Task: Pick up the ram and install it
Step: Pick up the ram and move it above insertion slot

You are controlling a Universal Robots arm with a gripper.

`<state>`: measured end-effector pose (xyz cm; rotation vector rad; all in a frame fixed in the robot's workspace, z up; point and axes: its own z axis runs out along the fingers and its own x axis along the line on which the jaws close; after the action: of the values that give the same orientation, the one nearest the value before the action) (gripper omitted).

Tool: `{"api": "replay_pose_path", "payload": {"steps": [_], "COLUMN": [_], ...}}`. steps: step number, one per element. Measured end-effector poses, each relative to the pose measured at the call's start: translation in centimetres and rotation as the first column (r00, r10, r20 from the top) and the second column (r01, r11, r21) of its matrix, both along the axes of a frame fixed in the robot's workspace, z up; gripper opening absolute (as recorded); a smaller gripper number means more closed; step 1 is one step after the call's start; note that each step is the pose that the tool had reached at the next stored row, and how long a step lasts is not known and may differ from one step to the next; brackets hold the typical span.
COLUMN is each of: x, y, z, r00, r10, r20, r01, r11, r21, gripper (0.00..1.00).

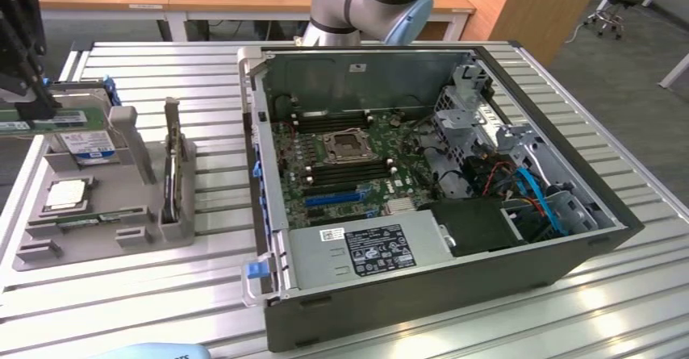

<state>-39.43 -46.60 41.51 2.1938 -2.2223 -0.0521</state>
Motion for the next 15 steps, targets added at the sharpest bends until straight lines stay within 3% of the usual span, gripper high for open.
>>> {"api": "replay_pose_path", "payload": {"steps": [15], "x": [2.6], "y": [0.0], "z": [0.0], "r00": [1.0], "r10": [0.0], "r20": [0.0], "r01": [0.0], "r11": [1.0], "r21": [0.0], "gripper": [0.12]}}
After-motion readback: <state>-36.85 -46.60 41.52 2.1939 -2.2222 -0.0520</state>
